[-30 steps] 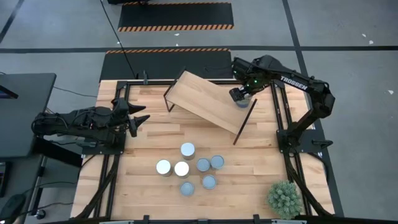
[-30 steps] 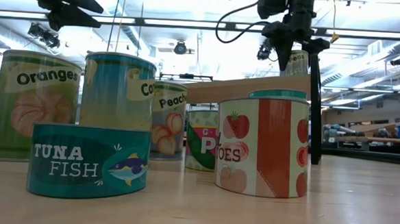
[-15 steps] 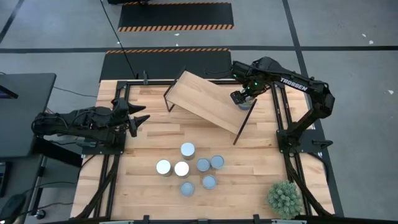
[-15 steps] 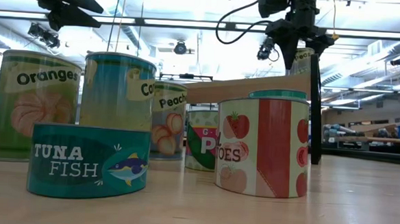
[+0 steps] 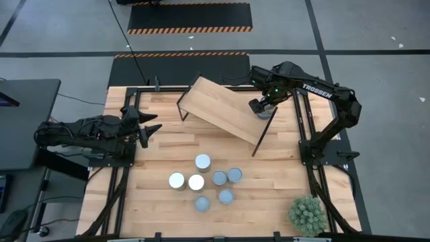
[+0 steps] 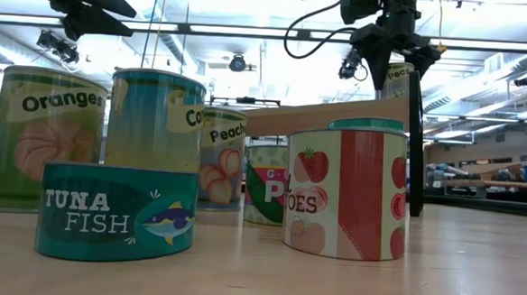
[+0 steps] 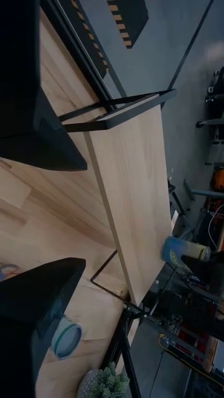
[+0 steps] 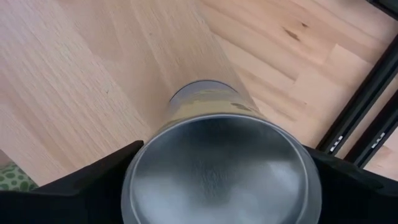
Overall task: Pick and place cans onto a shelf
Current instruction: Put the top canned peas on the shelf
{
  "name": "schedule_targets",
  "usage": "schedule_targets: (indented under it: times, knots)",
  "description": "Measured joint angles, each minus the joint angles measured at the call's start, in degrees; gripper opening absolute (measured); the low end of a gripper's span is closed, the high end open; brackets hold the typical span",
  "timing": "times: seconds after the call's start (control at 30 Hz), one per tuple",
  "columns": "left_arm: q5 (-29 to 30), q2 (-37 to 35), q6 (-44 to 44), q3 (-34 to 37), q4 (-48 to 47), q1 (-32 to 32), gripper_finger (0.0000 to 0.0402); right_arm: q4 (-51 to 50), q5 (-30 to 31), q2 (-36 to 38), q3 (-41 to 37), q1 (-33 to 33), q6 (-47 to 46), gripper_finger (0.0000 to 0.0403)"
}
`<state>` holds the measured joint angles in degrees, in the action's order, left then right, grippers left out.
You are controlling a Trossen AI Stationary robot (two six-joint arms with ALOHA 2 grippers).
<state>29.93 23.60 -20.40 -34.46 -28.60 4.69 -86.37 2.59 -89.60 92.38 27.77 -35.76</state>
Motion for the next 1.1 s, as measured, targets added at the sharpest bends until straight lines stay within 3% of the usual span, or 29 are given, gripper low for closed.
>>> schedule_targets:
  times: [1.1]
  knots:
    - [0.00,0.01,0.01,0.00,0.00,-0.01,0.0247,1.00,-2.23,0.00,3.93,0.00,2.87,0.0387]
